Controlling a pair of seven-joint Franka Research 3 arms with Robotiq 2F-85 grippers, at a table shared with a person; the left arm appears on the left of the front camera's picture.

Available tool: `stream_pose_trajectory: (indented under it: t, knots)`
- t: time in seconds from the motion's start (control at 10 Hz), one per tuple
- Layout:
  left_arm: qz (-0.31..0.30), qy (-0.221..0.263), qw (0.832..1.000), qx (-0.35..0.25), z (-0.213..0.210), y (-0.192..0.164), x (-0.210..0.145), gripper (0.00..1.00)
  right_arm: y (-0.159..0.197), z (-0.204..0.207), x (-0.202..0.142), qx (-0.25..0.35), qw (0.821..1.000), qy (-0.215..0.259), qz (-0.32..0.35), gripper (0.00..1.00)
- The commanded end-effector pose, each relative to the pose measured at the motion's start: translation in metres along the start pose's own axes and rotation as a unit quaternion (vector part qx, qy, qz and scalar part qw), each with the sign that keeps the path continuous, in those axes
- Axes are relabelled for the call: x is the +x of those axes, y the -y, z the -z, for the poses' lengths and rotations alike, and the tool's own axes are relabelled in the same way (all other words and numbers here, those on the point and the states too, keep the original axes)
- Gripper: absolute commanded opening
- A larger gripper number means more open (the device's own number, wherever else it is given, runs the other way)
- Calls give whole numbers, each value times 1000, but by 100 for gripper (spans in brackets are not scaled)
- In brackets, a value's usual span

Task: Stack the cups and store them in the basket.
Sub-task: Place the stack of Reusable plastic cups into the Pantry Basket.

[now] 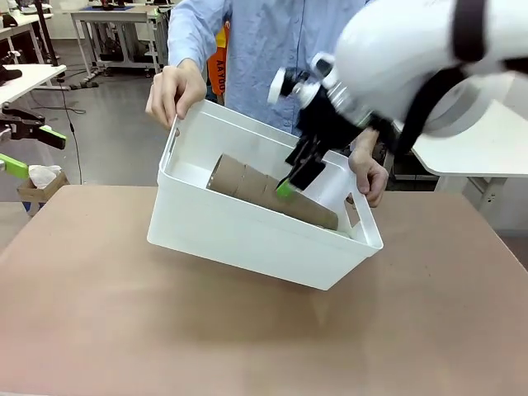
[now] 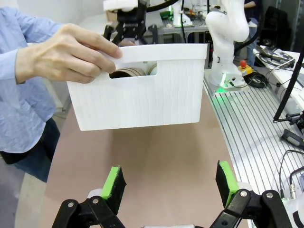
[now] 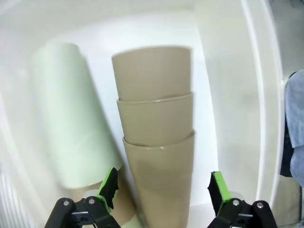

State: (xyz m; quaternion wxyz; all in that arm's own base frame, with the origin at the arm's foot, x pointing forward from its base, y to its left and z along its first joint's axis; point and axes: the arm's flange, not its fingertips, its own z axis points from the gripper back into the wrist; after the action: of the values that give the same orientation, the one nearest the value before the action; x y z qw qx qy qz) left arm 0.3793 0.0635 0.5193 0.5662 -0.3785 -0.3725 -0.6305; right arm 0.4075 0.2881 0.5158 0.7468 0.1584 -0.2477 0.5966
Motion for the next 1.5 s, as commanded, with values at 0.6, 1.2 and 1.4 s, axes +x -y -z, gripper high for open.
stream_pose_trajectory:
  t: [0.6, 1.2, 1.4]
  knots:
    - [-5, 0, 1000, -4, -1, 1, 3, 100, 20, -223, -132, 73, 982, 171, -17, 100]
    - [-5, 0, 1000, -4, -1, 1, 3, 100, 29, -231, -225, 52, 986, 161, 3, 100]
    - [-5, 0, 1000, -4, -1, 1, 3, 100, 34, -235, -229, 67, 978, 195, 15, 100]
